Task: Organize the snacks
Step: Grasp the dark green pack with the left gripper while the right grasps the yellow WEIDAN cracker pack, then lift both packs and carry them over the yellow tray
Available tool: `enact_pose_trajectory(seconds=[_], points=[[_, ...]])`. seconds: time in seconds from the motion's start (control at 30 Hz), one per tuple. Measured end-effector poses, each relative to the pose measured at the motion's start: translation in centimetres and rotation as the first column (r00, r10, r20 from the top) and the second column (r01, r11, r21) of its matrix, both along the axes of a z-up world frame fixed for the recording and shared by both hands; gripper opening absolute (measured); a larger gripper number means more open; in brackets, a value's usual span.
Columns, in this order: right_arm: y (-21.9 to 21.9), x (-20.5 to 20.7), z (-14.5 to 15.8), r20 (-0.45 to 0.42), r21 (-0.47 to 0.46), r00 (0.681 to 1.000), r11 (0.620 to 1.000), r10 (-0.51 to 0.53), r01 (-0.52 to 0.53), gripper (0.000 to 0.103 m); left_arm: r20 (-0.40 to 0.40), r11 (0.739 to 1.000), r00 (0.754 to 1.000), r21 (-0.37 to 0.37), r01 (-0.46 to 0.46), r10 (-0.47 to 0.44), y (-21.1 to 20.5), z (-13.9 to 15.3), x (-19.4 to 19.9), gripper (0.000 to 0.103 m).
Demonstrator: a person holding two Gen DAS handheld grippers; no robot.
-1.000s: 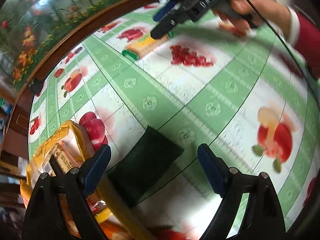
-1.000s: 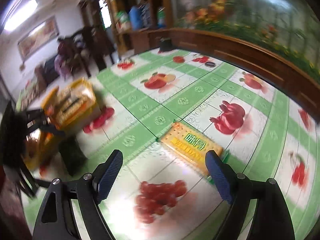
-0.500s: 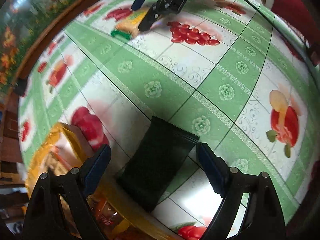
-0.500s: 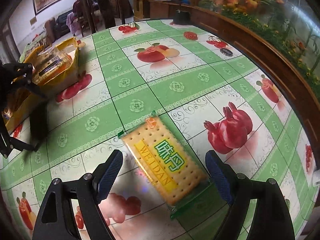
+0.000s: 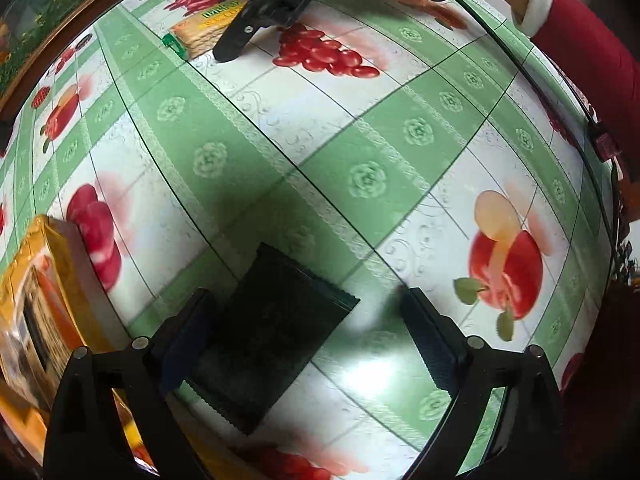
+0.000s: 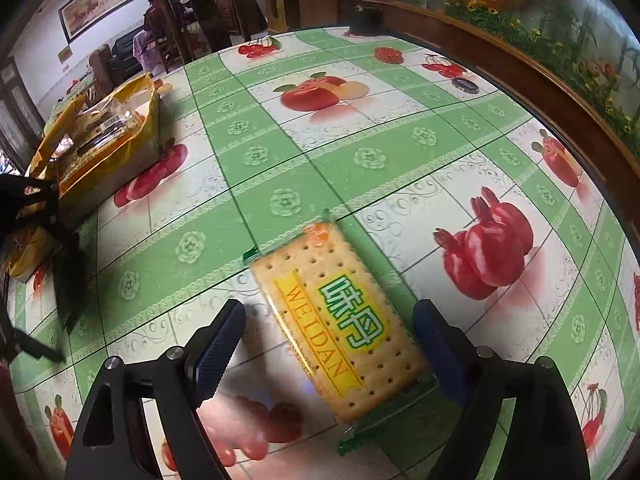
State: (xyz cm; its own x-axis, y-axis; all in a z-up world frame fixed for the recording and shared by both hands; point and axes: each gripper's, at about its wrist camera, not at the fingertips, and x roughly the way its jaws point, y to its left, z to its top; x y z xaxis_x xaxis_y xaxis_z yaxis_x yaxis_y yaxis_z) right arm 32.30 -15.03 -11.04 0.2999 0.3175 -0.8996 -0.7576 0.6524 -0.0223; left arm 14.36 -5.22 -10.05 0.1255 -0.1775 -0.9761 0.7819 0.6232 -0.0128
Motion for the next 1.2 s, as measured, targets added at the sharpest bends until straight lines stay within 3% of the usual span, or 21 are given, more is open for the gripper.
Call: enact_pose_trajectory(seconds=[0.2, 0.37, 0.63, 0.7, 0.77, 0.87, 1.0, 1.07, 1.2], points=[[1.7, -0.9, -0.1, 0.011, -0.023, 1.000, 1.000, 0.011, -0.011, 0.086, 0.021, 1.000, 1.000, 0.017, -0.022, 0.022, 0.5, 0.4, -1.5, 0.094], [2.0, -0.7, -0.3, 0.001, -0.007, 0.999, 0.999, -0.043, 0.043, 0.085, 0.007, 0.998, 0.999, 0.032, -0.052, 0.052, 2.2, 0.6, -1.4, 0.094], [0.1, -3.6, 0.5, -0.028, 0.010, 0.980, 0.980, -0.197, 0.197, 0.061, -0.009, 0.993, 0.993, 0.015, -0.115, 0.115, 2.0, 0.8, -2.8, 0.095], [-0.6, -5.0, 0.7, -0.042, 0.036, 0.971, 0.971, -0.235, 0.236, 0.052, -0.004, 0.992, 0.992, 0.005, -0.123, 0.123, 3.2, 1.0, -4.4, 0.095], [-1.4, -6.4, 0.8, -0.073, 0.089, 0.959, 0.956, -0.274, 0.280, 0.050, 0.004, 0.992, 0.992, -0.005, -0.124, 0.124, 3.4, 1.2, -5.8, 0.095], [-2.7, -8.3, 0.8, -0.114, 0.166, 0.941, 0.928, -0.318, 0.334, 0.049, 0.022, 0.989, 0.989, -0.030, -0.148, 0.149, 3.8, 1.7, -7.8, 0.084], [-3.6, -9.8, 0.7, -0.156, 0.235, 0.919, 0.890, -0.363, 0.391, 0.049, 0.050, 0.983, 0.984, -0.072, -0.167, 0.171, 3.8, 2.7, -10.2, 0.043], [-3.6, -10.1, 0.8, -0.144, 0.237, 0.915, 0.885, -0.376, 0.401, 0.049, 0.070, 0.979, 0.979, -0.073, -0.188, 0.193, 3.4, 3.2, -11.4, 0.044], [-1.6, -10.7, 0.8, -0.067, 0.164, 0.938, 0.924, -0.340, 0.346, 0.052, 0.087, 0.963, 0.963, -0.121, -0.243, 0.254, 4.1, 3.1, -12.1, 0.043]])
